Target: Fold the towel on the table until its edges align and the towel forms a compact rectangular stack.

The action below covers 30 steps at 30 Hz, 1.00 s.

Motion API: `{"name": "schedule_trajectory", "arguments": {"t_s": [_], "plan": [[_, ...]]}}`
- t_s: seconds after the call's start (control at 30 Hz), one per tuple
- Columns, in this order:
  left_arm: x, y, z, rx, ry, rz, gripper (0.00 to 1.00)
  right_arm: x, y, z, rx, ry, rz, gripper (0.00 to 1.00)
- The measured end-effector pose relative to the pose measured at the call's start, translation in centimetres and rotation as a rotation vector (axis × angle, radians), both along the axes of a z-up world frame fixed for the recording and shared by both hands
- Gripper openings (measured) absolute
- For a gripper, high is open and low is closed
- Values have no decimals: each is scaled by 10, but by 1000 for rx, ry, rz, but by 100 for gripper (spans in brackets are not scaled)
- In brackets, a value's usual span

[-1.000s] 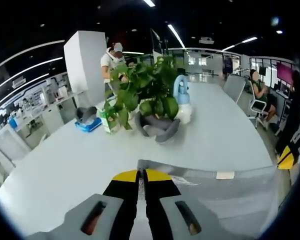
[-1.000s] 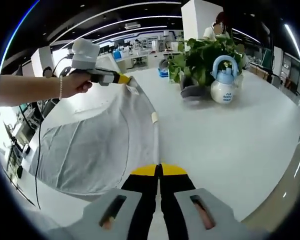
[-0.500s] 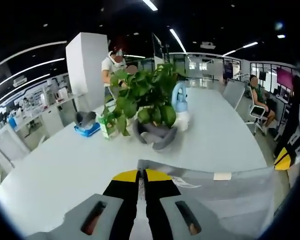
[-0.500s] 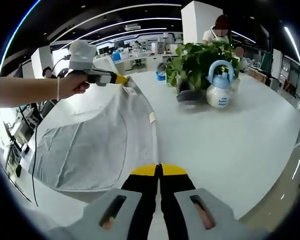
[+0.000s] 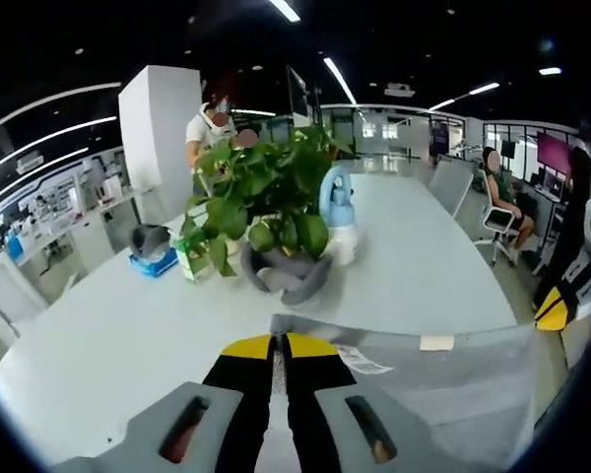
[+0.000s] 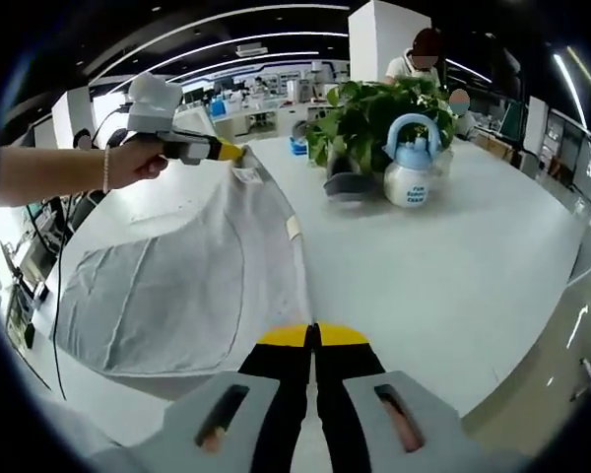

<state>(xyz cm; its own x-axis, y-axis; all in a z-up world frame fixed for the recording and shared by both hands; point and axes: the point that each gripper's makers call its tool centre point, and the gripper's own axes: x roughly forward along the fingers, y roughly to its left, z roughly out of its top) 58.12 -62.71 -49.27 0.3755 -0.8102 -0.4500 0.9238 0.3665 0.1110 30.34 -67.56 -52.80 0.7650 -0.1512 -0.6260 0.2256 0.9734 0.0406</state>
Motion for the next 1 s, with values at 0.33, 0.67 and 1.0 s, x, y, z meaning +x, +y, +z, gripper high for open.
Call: {"name": "schedule_trajectory", "arguments": {"t_s": [0.33, 0.67, 1.0], "plan": [[3, 10, 1, -3, 1, 24, 4, -4, 9, 1, 3, 1, 5, 0], [10, 42, 6, -37, 32, 91, 4, 9, 39, 17, 28, -46, 41, 0], [5, 73, 11, -53, 30, 128, 4, 1, 72, 22, -13, -34, 122, 0]]}}
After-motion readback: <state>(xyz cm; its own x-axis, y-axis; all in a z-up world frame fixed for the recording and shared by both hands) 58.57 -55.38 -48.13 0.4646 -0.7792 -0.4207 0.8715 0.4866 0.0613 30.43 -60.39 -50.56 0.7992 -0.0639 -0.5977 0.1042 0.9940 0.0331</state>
